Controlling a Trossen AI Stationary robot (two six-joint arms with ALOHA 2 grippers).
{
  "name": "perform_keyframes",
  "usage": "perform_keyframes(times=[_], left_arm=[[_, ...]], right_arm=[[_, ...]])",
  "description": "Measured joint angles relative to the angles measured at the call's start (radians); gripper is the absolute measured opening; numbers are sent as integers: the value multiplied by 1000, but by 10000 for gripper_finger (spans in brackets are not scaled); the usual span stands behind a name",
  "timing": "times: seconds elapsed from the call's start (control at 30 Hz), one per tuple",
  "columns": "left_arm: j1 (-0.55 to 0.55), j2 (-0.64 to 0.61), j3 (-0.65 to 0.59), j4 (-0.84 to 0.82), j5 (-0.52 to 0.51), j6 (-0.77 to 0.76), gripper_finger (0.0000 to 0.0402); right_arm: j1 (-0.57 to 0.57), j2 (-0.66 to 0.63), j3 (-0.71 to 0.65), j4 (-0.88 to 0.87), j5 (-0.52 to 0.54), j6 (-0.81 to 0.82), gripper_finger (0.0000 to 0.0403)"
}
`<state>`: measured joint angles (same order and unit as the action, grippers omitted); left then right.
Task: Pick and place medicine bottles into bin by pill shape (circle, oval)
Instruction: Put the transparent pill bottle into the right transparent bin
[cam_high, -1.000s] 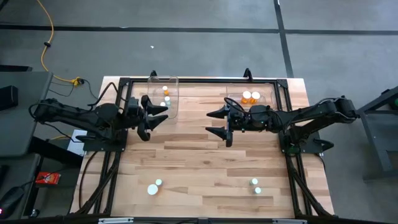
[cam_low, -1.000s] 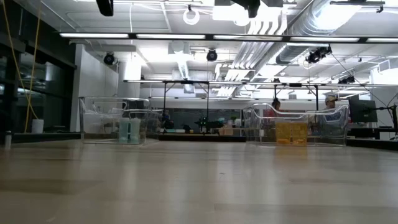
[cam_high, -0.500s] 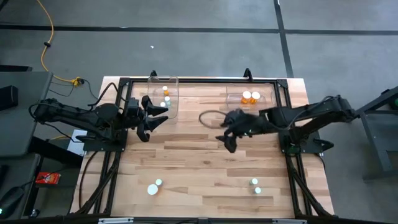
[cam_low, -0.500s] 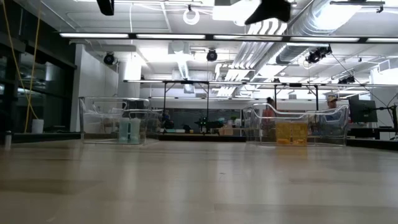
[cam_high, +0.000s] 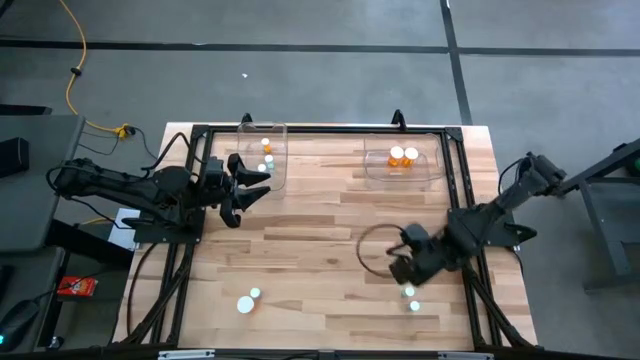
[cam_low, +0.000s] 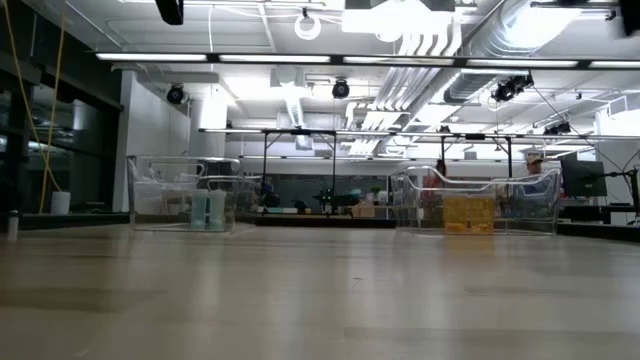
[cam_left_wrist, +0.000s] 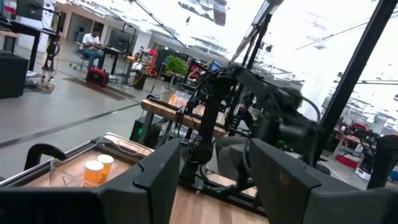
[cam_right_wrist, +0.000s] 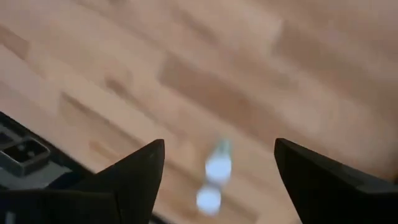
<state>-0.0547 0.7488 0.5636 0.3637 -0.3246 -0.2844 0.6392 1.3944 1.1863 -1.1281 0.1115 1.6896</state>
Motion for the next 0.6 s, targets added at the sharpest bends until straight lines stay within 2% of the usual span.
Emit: perform_keyframes(times=[0.1, 0.23, 0.4, 0.6], left_arm=[[0, 0, 0, 0, 0, 0, 182], [0, 0, 0, 0, 0, 0, 182], [0, 0, 0, 0, 0, 0, 182], [0, 0, 0, 0, 0, 0, 182]], right_arm=[[82, 33, -11, 12, -63, 161, 295], [146, 96, -11, 82, -121, 270, 295], [175, 201, -10, 182, -160, 318, 295], [173, 314, -11, 217, -194, 285, 295]])
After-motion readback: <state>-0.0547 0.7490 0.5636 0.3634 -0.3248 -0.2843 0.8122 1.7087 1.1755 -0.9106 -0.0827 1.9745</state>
